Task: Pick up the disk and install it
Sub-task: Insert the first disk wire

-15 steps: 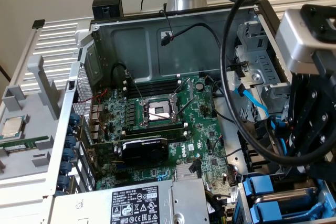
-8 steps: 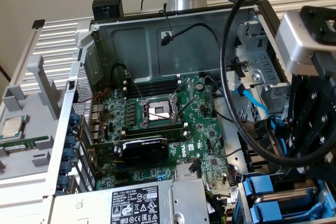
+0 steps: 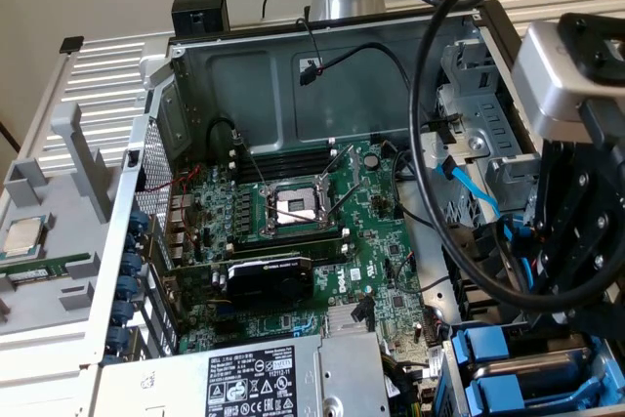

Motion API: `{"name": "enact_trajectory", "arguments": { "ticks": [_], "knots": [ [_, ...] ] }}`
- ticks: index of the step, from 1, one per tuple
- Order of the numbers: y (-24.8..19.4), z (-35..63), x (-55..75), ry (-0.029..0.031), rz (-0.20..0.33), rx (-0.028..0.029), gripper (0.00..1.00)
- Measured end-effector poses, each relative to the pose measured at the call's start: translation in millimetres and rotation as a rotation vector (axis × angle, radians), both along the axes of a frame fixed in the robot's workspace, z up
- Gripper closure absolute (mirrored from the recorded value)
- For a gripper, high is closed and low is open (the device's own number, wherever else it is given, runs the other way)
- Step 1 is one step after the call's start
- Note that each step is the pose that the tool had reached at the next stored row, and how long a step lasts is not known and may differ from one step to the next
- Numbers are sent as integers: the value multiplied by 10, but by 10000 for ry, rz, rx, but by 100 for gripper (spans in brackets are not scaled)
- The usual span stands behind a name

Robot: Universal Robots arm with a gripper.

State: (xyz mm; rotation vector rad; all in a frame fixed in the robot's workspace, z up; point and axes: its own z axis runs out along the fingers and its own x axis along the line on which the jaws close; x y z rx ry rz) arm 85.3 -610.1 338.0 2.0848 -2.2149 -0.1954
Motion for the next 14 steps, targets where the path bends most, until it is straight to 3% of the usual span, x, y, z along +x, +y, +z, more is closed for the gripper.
{"name": "enact_trajectory", "arguments": {
  "ticks": [14],
  "knots": [
    [3,-18,9,-1,1,-1,84]
  ]
}}
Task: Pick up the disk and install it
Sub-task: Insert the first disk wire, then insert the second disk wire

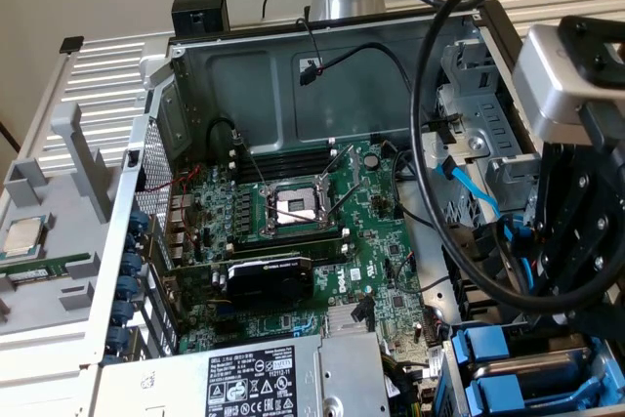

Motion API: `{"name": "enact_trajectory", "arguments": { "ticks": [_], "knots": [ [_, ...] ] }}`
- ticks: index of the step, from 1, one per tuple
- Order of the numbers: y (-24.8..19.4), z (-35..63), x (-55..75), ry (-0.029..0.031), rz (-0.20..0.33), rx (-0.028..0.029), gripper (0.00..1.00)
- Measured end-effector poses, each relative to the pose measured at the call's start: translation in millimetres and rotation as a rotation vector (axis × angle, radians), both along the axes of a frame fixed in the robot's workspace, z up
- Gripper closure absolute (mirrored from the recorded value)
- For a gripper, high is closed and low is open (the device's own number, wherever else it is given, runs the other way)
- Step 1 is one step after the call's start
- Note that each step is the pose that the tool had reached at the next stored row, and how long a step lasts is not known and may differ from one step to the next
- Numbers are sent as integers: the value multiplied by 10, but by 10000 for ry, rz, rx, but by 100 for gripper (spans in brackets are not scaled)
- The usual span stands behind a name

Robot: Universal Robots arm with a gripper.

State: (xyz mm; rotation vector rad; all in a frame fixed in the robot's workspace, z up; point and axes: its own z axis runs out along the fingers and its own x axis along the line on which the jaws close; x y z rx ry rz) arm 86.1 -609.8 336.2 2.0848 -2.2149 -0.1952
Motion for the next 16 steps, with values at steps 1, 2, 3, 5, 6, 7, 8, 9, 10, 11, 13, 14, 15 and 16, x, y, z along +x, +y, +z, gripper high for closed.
{"name": "enact_trajectory", "arguments": {
  "ticks": [1,2,3,5,6,7,8,9,10,11,13,14,15,16],
  "knots": [
    [0,-2,0,0,0,1,84],
    [0,-6,1,0,0,3,84],
    [0,-7,1,0,0,3,84],
    [0,-10,1,0,1,2,84],
    [0,-10,1,0,1,1,84],
    [0,-12,1,0,1,0,84],
    [0,-13,1,0,1,-1,84],
    [0,-14,1,0,1,0,84],
    [0,-16,1,0,1,0,84],
    [0,-17,1,0,1,0,84],
    [0,-19,1,0,0,0,84],
    [0,-20,1,0,1,0,84],
    [0,-21,1,0,1,0,84],
    [0,-21,1,-1,0,0,84]
  ]
}}
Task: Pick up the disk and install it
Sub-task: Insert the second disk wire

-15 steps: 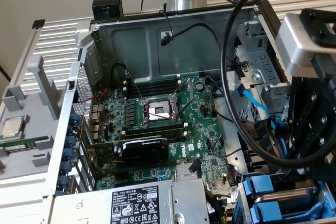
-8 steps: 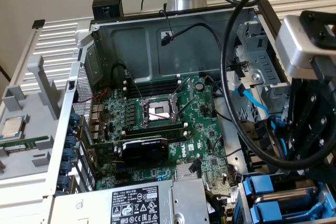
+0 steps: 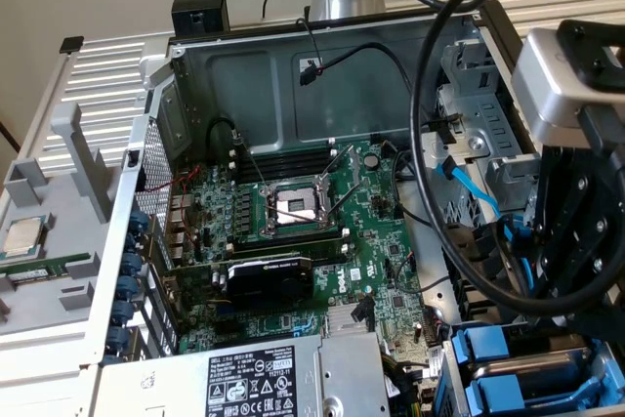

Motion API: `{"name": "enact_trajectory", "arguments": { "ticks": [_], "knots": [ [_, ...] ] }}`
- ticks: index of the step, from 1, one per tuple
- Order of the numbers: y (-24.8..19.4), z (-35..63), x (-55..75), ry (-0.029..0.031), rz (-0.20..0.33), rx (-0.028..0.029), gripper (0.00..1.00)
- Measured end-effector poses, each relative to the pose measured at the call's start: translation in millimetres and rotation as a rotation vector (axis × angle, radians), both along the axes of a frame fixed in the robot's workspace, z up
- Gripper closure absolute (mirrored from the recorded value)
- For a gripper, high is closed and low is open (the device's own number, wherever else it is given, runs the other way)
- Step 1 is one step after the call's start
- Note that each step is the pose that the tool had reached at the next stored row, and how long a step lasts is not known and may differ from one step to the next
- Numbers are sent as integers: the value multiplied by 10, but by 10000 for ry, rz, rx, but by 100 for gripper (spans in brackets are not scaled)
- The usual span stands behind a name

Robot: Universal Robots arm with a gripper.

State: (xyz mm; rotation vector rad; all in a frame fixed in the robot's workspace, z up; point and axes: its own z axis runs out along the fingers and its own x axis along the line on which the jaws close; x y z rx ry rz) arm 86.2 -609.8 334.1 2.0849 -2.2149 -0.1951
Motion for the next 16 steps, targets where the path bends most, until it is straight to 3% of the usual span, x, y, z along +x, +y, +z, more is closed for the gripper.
{"name": "enact_trajectory", "arguments": {
  "ticks": [13,15,16],
  "knots": [
    [0,-5,0,-13,0,12,84],
    [1,-4,0,-13,1,6,82],
    [1,-3,0,-19,1,3,75]
  ]
}}
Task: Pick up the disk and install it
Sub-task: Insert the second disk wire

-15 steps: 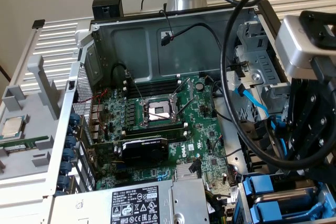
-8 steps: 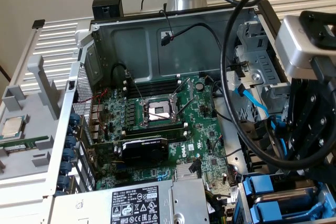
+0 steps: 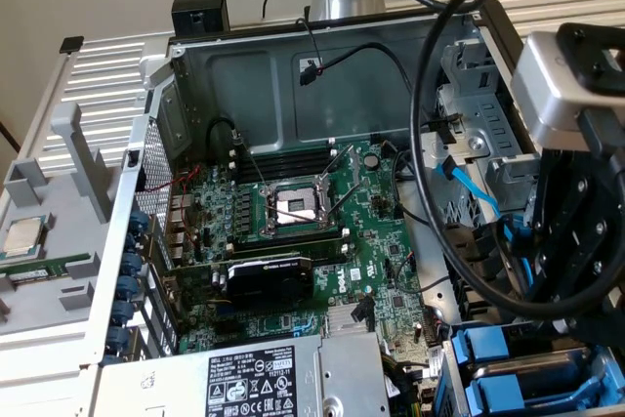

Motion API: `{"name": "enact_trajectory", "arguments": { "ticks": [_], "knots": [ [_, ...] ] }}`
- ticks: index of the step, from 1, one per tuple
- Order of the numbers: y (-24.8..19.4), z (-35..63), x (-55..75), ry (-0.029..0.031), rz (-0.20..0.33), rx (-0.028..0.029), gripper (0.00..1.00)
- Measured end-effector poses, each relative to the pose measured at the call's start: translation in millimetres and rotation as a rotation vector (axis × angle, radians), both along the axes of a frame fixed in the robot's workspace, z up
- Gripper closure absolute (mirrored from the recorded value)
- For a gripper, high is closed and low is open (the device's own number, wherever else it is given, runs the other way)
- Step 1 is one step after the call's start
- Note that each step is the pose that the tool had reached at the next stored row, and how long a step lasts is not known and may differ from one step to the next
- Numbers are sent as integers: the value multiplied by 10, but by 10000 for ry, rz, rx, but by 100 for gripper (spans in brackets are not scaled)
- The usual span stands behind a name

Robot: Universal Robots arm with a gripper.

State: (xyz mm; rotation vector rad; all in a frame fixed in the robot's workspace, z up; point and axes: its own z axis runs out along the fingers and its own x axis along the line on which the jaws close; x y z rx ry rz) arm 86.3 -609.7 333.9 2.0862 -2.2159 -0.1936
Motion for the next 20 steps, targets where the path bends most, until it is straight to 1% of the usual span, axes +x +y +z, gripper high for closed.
{"name": "enact_trajectory", "arguments": {
  "ticks": [5,9,11,12,13,17,18,20],
  "knots": [
    [1,4,-1,-34,0,-11,75],
    [1,4,-3,-110,-1,-11,75],
    [2,4,-4,-142,-1,-11,73],
    [2,5,-5,-161,-1,-13,67],
    [3,4,-8,-193,-3,-13,67],
    [4,24,-33,-361,-1,-25,67],
    [4,41,-45,-391,-1,-30,67],
    [4,84,-68,-411,0,-53,67]
  ]
}}
